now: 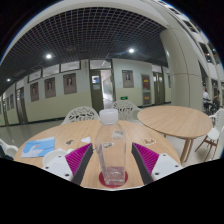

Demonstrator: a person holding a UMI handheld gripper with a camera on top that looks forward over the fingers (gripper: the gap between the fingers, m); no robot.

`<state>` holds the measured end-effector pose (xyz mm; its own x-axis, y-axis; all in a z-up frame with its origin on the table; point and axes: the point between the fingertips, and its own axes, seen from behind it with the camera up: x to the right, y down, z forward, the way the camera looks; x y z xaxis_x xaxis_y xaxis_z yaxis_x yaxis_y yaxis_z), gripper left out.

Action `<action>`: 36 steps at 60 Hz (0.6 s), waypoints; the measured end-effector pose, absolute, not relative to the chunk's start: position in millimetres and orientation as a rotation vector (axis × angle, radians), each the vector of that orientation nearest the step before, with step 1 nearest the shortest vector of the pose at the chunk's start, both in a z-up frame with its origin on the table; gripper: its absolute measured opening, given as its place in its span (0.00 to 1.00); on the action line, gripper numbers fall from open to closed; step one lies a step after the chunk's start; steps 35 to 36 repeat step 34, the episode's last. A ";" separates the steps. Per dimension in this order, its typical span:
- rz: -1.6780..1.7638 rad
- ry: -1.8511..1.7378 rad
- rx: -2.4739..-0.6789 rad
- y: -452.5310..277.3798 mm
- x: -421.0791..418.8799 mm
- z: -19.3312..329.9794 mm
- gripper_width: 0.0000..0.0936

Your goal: Pour water

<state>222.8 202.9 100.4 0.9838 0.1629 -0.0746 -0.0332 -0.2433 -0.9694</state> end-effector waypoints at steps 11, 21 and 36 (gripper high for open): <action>0.237 -0.172 -1.789 116.8 210.8 121.1 0.90; 0.300 -0.196 -1.823 38.8 200.0 105.8 0.90; 0.375 -0.174 -1.850 4.7 190.0 78.4 0.90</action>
